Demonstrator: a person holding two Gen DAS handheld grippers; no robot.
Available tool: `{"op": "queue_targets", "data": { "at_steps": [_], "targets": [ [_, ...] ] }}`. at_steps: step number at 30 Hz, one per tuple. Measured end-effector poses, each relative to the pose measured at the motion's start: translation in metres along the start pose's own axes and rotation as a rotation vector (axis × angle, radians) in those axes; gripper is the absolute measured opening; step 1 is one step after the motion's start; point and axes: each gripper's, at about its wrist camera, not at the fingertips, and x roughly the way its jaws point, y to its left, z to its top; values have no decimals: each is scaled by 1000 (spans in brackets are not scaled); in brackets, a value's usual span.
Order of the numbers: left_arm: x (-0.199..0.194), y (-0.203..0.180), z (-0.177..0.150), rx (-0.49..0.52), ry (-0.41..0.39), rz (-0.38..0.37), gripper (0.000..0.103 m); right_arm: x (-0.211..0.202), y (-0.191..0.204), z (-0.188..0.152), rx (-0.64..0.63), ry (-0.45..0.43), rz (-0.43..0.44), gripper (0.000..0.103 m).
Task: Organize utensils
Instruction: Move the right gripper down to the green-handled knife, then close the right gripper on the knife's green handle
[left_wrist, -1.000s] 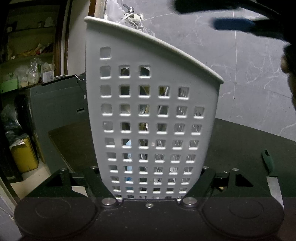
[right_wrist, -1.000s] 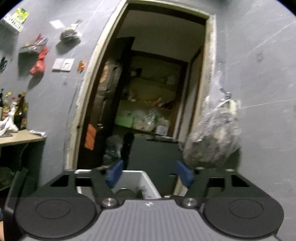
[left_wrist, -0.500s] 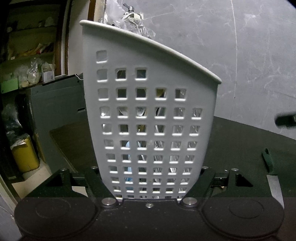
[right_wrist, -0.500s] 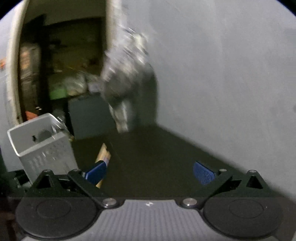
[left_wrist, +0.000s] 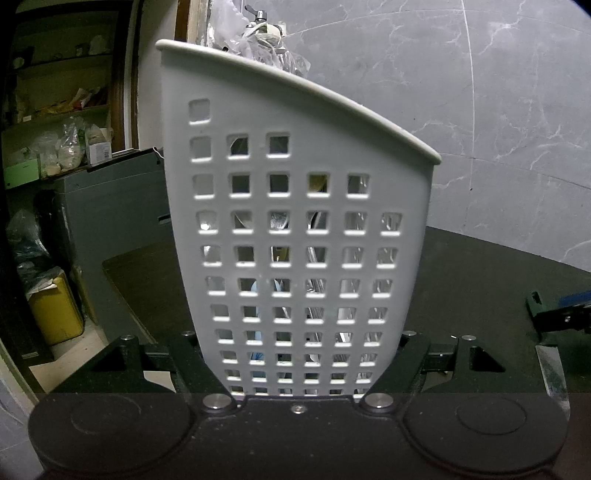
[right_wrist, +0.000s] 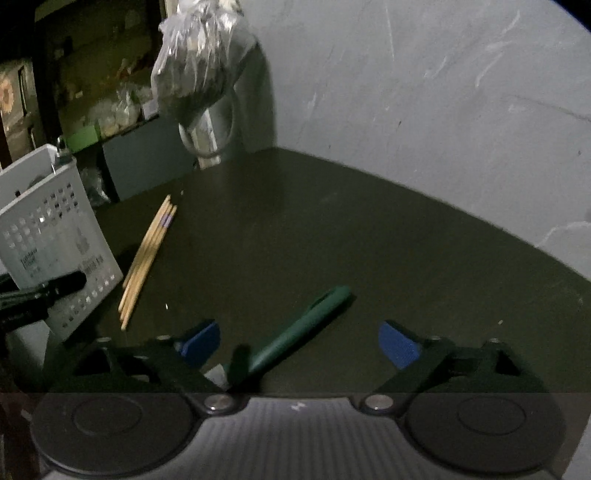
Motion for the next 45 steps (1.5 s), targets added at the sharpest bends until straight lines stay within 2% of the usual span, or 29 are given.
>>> {"op": "queue_targets", "data": {
  "at_steps": [1, 10, 12, 13, 15, 18, 23, 31, 34, 38, 42, 45],
  "targets": [
    [0, 0, 0, 1, 0, 0, 75, 1, 1, 0, 0, 5, 3, 90],
    [-1, 0, -1, -5, -2, -2, 75, 7, 11, 4, -74, -13, -44, 53],
    [-1, 0, -1, -4, -2, -2, 75, 9, 14, 5, -92, -13, -40, 41],
    [-1, 0, -1, -4, -2, -1, 75, 10, 15, 5, -104, -12, -34, 39],
    [-1, 0, -1, -4, -2, -2, 75, 13, 20, 7, -132, -9, -14, 29],
    [-1, 1, -3, -7, -2, -1, 75, 15, 32, 8, -212, -2, -2, 22],
    [-2, 1, -4, -11, -4, -3, 75, 17, 64, 7, -443, 8, -27, 21],
    [-3, 5, -6, -21, -7, -12, 75, 14, 121, -28, -892, -14, -191, 21],
    [-2, 7, -7, -26, -10, -15, 75, 12, 131, -37, -967, -16, -201, 21],
    [-2, 9, -8, -32, -13, -21, 75, 11, 139, -42, -1004, -12, -201, 20],
    [-2, 10, -8, -35, -17, -24, 75, 14, 151, -65, -1159, -55, -277, 20],
    [-1, 11, -10, -41, -19, -29, 75, 16, 158, -72, -1212, -60, -280, 16]
  ]
}}
